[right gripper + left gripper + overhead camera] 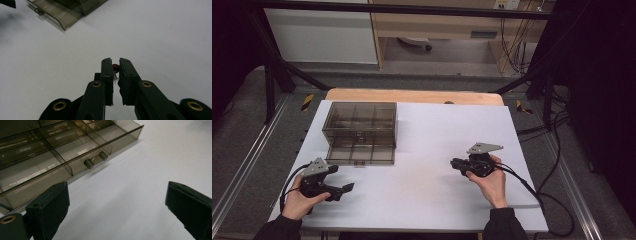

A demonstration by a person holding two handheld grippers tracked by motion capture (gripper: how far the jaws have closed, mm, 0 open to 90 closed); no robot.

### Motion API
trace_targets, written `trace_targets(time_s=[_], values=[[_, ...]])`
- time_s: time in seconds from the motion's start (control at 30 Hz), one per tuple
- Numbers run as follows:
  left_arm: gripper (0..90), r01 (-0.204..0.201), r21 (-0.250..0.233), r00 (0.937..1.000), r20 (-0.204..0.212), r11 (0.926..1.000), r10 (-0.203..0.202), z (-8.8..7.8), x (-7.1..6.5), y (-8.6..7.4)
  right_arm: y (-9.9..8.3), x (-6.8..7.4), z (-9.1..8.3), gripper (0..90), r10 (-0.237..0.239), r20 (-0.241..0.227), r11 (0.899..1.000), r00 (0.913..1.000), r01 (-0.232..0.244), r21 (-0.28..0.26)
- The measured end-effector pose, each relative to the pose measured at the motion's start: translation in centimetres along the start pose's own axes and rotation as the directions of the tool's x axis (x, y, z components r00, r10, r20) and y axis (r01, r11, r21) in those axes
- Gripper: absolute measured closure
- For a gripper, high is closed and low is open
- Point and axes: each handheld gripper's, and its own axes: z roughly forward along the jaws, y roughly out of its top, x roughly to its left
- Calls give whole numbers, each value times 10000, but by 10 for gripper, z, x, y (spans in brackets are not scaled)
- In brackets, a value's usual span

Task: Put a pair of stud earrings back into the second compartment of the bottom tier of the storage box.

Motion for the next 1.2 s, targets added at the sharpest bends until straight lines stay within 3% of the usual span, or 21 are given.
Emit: trace_targets(time_s=[0.4,1.2], values=[[49,-9,28,10000,10,10000,9,0,0,0,24,30,24,826,-432,-393,9991,9983,433,15],[49,-28,80,10000,48,10000,28,2,0,-1,61,84,83,826,-767,-1196,9970,9899,768,-31]])
